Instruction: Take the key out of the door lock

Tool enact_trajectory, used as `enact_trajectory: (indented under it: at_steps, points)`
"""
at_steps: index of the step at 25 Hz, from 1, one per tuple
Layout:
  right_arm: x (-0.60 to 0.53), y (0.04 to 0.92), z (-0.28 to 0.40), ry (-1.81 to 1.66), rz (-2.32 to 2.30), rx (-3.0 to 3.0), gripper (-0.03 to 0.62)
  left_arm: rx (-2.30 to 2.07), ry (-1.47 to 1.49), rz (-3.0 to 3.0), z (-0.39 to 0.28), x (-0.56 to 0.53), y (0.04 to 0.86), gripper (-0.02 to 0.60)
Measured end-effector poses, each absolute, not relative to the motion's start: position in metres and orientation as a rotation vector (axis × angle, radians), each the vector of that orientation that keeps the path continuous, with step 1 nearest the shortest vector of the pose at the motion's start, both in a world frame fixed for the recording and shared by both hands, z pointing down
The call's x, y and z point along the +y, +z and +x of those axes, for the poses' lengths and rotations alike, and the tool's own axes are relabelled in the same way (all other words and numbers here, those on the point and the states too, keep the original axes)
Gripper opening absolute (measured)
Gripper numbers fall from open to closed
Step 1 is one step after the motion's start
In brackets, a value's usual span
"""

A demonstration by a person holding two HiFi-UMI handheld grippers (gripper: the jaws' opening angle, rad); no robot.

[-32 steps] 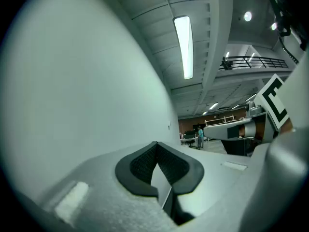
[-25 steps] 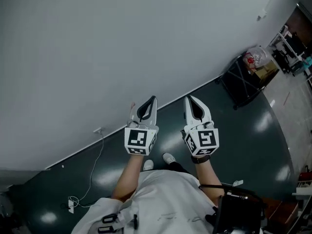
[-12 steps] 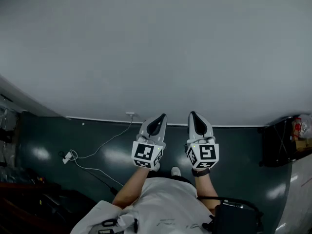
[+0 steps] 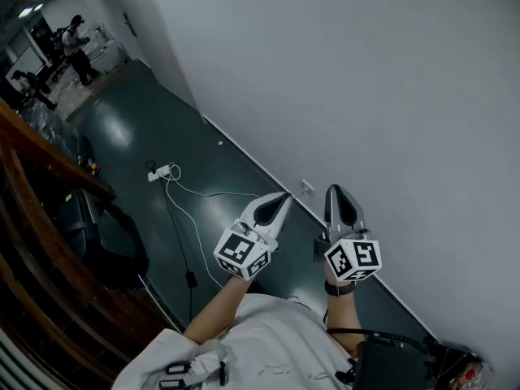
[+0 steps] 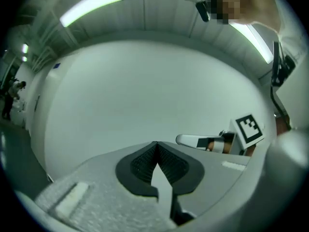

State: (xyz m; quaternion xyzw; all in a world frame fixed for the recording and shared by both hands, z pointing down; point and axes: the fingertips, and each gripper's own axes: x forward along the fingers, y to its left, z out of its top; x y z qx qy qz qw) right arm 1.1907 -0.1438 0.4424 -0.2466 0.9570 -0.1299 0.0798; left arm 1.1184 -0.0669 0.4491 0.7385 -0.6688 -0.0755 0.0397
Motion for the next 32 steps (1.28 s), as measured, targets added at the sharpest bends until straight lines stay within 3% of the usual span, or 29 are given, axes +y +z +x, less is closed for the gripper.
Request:
enact_trajectory:
  at_steps: [11, 18, 23, 28, 32]
  points:
    - [-0.047, 0.424, 0.89, -0.292, -0.101, 3.03, 0.005, -2.541, -0.2, 1.897, 0.848, 0.064, 0.43, 0.0]
    - [0.019, 0.44, 0.762, -0.226, 0.229, 3.108, 0.005, -2.92, -0.059, 1.468, 0.726, 0.135, 0.438, 0.002]
    - [0.026, 0.451, 0.677, -0.174, 0.404, 3.12, 0.005, -2.983, -0.176, 1.268, 0.649, 0.142, 0.447, 0.002]
    - [0.005, 0.45, 0.582, -0.15, 0.57, 3.101, 0.002, -3.025, 0.087, 1.131, 0.562, 0.114, 0.452, 0.002]
    - [-0.02, 0.427, 0.506, -0.107, 0.672, 3.049, 0.003, -3.058, 0.071, 1.06, 0.496, 0.088, 0.438, 0.0]
